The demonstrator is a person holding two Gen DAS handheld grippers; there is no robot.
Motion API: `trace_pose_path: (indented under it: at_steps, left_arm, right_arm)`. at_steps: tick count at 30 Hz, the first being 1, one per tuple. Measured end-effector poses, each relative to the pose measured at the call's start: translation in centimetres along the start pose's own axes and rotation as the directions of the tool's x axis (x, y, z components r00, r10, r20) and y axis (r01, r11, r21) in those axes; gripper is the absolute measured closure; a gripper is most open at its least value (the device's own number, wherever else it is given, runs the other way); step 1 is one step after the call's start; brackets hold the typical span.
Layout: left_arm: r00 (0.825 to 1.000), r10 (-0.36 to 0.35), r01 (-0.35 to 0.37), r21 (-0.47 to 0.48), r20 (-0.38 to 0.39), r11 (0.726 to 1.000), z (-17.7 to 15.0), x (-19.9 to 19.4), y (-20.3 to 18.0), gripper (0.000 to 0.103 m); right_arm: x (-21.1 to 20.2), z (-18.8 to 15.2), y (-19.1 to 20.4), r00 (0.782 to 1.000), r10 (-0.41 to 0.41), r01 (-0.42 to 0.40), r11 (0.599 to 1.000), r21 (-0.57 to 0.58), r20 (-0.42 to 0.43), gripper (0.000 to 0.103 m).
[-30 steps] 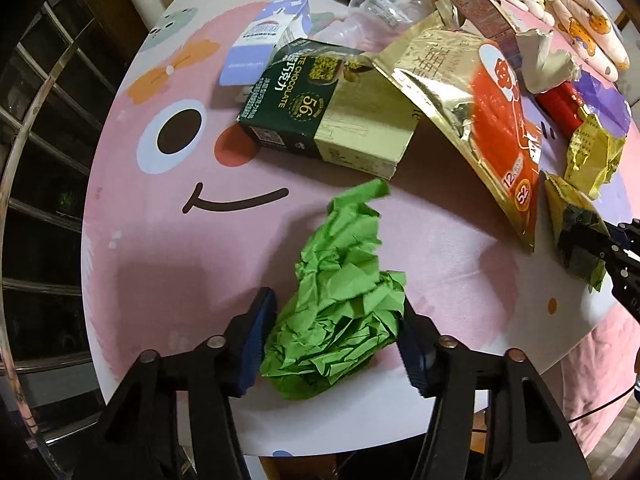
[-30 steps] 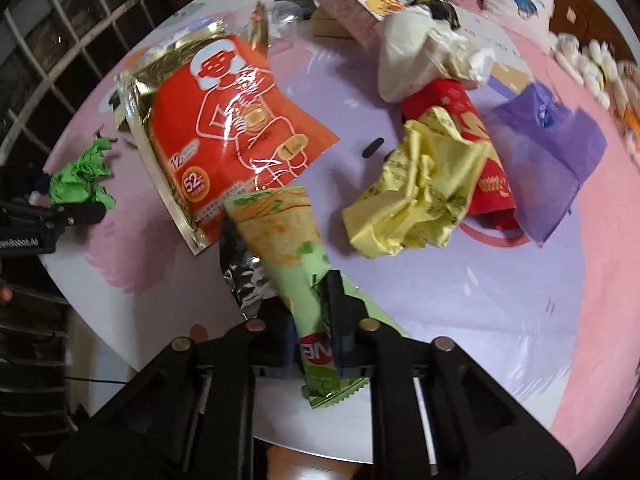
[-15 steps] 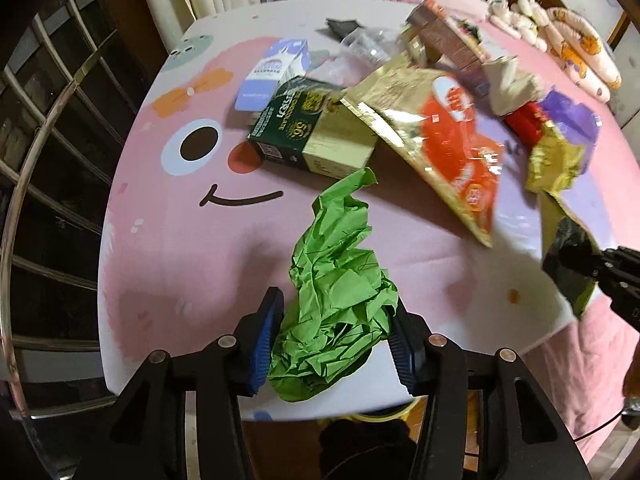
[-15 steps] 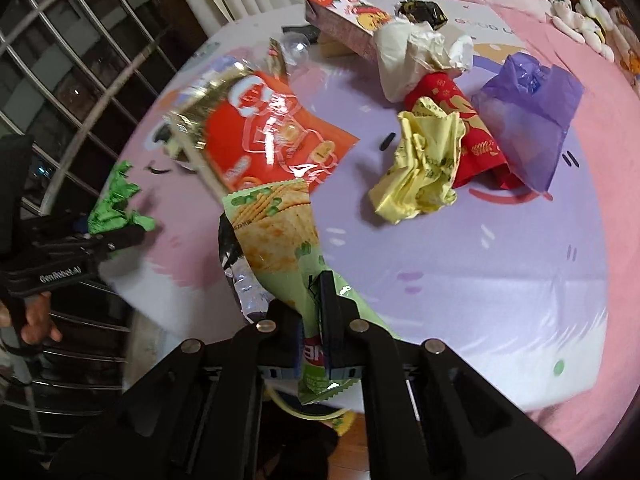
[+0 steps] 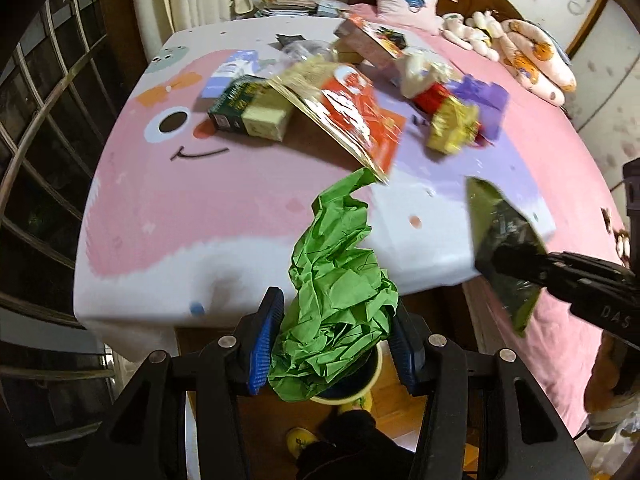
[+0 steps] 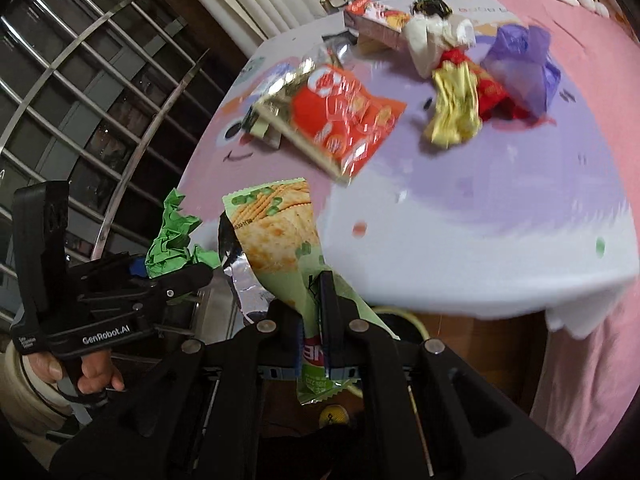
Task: Collect trash
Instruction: 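Lower both grippers over the bin and release the green paper and snack bag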
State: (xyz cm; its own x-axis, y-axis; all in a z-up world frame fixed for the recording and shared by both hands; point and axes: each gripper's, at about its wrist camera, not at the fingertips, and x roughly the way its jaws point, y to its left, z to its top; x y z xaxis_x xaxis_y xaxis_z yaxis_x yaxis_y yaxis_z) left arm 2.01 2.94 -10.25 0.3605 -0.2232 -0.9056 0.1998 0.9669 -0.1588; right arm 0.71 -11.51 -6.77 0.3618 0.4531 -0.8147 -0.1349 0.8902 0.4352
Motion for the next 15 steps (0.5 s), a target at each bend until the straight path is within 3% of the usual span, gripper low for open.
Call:
trace_pose_path:
  at_steps: [7,15]
  left_arm:
    - [0.999,0.013,-0.008,0.101,-0.051,0.995,-6.5,0.8,-2.1,0.053]
    - [0.988,0.036,-0.007,0.185,-0.153,0.983,-13.0,7.4,-2.4,0.053]
  right_arm:
    - [2.6,-7.0,0.7,0.994,-0.078,0.082,0.995,0.052,-0.074,0.099]
    - [9.4,-14.9,-1.8,0.971,-0.173,0.196,0.971,0.135,-0.163,0.098]
